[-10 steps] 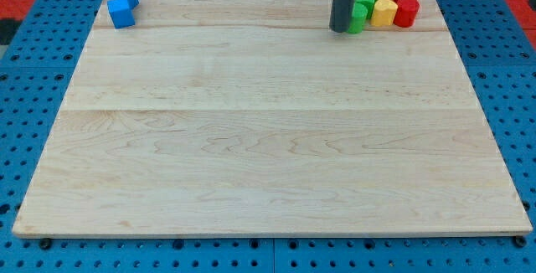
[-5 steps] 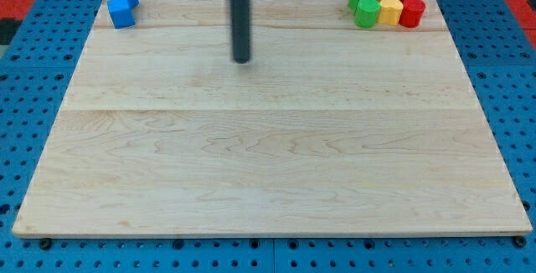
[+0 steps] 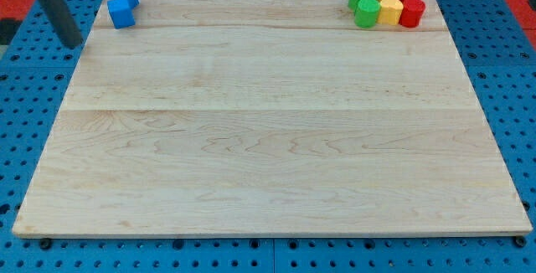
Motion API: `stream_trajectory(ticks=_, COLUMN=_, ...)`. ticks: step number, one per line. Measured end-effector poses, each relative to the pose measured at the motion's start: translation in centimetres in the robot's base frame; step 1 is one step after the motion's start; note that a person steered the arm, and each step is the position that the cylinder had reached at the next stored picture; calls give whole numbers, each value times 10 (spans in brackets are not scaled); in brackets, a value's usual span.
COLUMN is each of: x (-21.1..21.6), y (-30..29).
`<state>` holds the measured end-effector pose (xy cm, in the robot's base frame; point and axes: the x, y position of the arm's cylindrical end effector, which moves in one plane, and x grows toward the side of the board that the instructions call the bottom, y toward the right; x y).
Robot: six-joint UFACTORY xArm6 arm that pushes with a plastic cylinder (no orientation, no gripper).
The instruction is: Move the blue triangle to the group of blocks
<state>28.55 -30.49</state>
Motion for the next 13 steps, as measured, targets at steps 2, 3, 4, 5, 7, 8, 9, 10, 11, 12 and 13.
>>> stream_trajectory(ticks=2, x=-93, y=3)
stream_trajectory(ticks=3, x=-94, y=46)
stream_trajectory(ticks=4, x=-94, y=84)
stream_trajectory(ticks=5, x=-94, y=125)
stream_trajectory(ticks=7, x=-73, y=165)
stream_trajectory(ticks=8, x=-71, y=136)
stream_trajectory(ticks=9, x=-53, y=138)
stream_trajectory(ticks=10, x=-40, y=165)
stream_trajectory(ticks=11, x=-39, y=206)
stream_trajectory(ticks=12, x=-40, y=231)
stream_trajectory(ticks=13, x=-40, y=255)
